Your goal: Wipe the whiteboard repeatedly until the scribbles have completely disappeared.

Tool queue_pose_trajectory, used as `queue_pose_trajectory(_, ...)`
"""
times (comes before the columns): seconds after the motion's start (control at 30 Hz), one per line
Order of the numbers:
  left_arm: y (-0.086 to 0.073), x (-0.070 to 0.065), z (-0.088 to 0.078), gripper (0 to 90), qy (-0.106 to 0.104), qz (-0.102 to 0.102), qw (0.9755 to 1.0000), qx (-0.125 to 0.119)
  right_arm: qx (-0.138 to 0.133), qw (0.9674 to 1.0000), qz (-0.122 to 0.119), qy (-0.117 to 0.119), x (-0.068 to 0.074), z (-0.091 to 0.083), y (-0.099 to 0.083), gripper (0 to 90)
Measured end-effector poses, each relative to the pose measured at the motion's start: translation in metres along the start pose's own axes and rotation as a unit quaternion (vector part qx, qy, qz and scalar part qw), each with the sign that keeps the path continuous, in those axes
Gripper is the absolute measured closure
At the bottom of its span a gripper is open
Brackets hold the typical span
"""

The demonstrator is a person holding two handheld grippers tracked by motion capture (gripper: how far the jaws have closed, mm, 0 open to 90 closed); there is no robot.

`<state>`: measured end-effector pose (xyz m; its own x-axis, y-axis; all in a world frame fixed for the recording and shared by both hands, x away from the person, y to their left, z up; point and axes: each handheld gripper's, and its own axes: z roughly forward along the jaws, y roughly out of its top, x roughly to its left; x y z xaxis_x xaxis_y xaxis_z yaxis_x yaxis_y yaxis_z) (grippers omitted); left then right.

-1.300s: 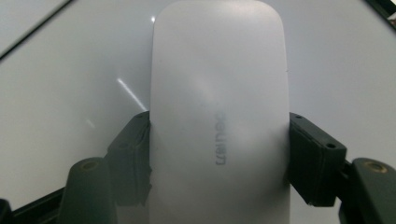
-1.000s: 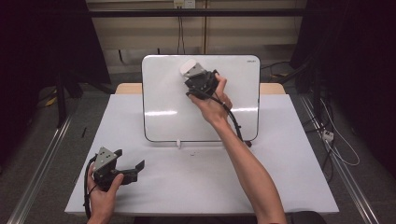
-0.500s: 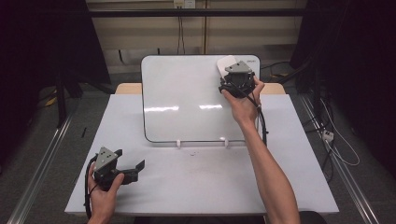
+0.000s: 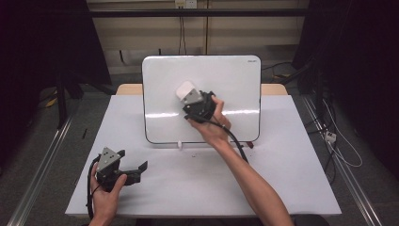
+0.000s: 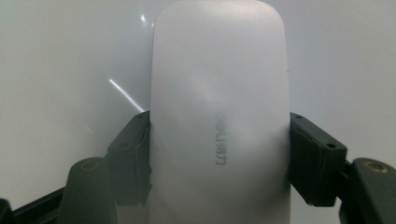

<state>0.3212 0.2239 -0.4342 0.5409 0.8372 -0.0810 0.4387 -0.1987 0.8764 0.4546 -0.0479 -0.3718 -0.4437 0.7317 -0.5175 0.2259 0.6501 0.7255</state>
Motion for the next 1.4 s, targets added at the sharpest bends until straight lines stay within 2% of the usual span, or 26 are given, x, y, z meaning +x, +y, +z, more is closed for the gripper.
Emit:
queue_pose_trajectory(0.03, 0.000, 0.000, 0.000, 4.9, -0.001, 0.000, 1.0000, 0.000, 0.002, 0.9999, -0.014, 0.005, 0.006, 0.001, 0.004, 31.8)
queue_pose_trajectory(0.13, 0.000, -0.001, -0.001, 5.0, 0.000, 0.000, 1.0000, -0.001, -0.001, 0.9998, -0.018, 0.009, 0.018, 0.005, 0.013, 31.8)
queue_pose_trajectory(0.23, 0.000, 0.000, -0.001, 5.0, -0.002, 0.001, 1.0000, -0.002, -0.009, 0.9993, -0.035, 0.015, 0.030, 0.006, 0.017, 31.8)
queue_pose_trajectory(0.37, 0.000, 0.000, 0.000, 5.0, -0.003, 0.001, 1.0000, 0.000, -0.016, 0.9987, -0.044, 0.020, 0.044, 0.009, 0.024, 31.7)
queue_pose_trajectory(0.47, 0.000, -0.001, 0.000, 4.9, -0.002, 0.000, 1.0000, -0.001, -0.020, 0.9988, -0.040, 0.020, 0.047, 0.013, 0.031, 31.7)
queue_pose_trajectory(0.6, 0.000, 0.000, 0.000, 5.0, -0.004, 0.000, 1.0000, 0.001, -0.022, 0.9993, -0.029, 0.012, 0.043, 0.018, 0.044, 31.7)
queue_pose_trajectory(0.77, -0.001, 0.000, -0.002, 5.0, -0.004, -0.002, 1.0000, -0.002, -0.018, 0.9997, -0.015, -0.003, 0.028, 0.027, 0.065, 31.7)
queue_pose_trajectory(0.8, -0.001, 0.001, -0.002, 5.0, -0.003, -0.003, 1.0000, -0.001, -0.015, 0.9997, -0.016, -0.004, 0.025, 0.028, 0.066, 31.8)
queue_pose_trajectory(0.93, -0.003, 0.005, -0.001, 5.0, 0.002, -0.012, 0.9999, 0.001, -0.016, 0.9998, 0.007, -0.013, 0.011, 0.029, 0.067, 31.8)
queue_pose_trajectory(1.1, -0.002, 0.003, -0.001, 5.0, 0.005, -0.008, 0.9999, 0.003, -0.009, 0.9986, 0.038, -0.035, -0.020, 0.022, 0.057, 31.8)
queue_pose_trajectory(1.23, -0.002, 0.002, -0.001, 5.0, 0.003, -0.006, 1.0000, 0.003, -0.002, 0.9958, 0.074, -0.054, -0.050, 0.014, 0.042, 31.8)
queue_pose_trajectory(1.4, -0.002, 0.002, -0.001, 5.0, 0.004, -0.006, 1.0000, 0.003, 0.007, 0.9903, 0.117, -0.075, -0.090, 0.002, 0.014, 31.8)
